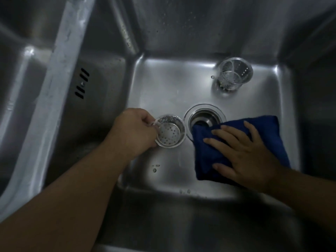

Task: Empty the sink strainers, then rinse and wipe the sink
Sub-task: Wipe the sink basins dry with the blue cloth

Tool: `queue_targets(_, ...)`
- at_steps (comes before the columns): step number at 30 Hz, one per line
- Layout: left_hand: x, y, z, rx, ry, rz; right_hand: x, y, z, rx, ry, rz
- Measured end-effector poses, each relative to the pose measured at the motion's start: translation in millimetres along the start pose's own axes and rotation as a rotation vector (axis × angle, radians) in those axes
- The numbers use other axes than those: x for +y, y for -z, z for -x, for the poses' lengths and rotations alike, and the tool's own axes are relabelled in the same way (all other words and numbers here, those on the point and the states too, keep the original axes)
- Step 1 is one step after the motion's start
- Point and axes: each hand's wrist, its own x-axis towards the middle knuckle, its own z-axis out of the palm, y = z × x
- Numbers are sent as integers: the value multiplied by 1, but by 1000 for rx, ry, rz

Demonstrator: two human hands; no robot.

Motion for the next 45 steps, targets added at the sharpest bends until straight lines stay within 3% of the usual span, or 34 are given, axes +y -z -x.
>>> queue_targets(4,5,-9,1,5,73,132,-37,-3,-23,6,-220,-108)
queue_targets(6,13,-15,0,8,118,232,-38,-3,-30,-21,-240,-126)
queue_targets(8,27,-20,-6,8,139,288,-33,-3,-22,-9,-139,-123)
queue_targets(14,70,-46,-53,56,140,423,6,3,28,-17,406,113)
queue_targets(21,91,-55,-74,7,147,563,16,-8,22,128,537,155)
queue_targets(24,86,-18,-49,-22,86,341,3,-15,6,166,484,164)
queue_targets(27,59,39,9,142,-288,-240,-32,-20,-17,219,379,80)
queue_targets(29,48,77,49,271,-571,-420,-57,-20,-32,270,251,10)
queue_targets(31,31,106,63,346,-731,-555,-78,-14,-45,309,148,-32)
queue_targets(33,16,128,63,305,-698,-772,-90,-6,-56,345,150,-26)
queue_targets(35,9,134,63,186,-542,-782,-97,3,-68,382,130,-64)
queue_targets(37,7,131,65,157,-452,-699,-106,14,-83,444,-36,-204)
queue_targets(40,8,128,64,188,-455,-698,-124,32,-117,534,-289,-420)
queue_targets(45,7,129,64,181,-474,-664,-135,27,-169,349,-390,-311)
